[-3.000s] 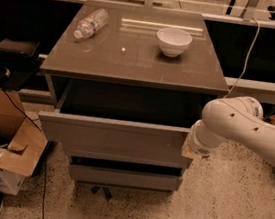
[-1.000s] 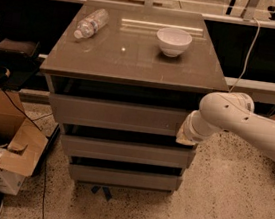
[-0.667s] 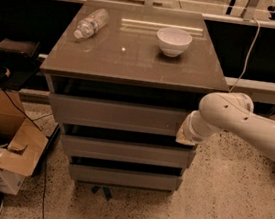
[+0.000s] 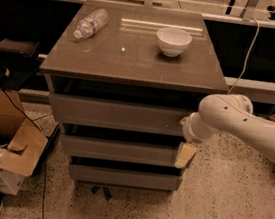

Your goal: Close top drawer

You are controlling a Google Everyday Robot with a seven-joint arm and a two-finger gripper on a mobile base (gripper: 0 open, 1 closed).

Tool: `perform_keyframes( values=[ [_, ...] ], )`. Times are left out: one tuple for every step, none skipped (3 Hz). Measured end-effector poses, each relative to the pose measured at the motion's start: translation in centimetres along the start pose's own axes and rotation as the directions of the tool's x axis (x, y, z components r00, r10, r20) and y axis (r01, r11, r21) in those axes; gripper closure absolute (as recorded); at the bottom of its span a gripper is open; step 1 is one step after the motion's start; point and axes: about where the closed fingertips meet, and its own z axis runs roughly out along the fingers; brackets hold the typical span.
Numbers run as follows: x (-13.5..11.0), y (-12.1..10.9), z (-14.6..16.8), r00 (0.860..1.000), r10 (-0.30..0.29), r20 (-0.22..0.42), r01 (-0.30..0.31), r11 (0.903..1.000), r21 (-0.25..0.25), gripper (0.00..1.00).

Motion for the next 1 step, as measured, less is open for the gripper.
perform_keyframes(
  values=[
    [-0.02,0.27,-0.08,1.000,0.000,0.000,0.000,1.0000,0.000,0.00]
  ],
)
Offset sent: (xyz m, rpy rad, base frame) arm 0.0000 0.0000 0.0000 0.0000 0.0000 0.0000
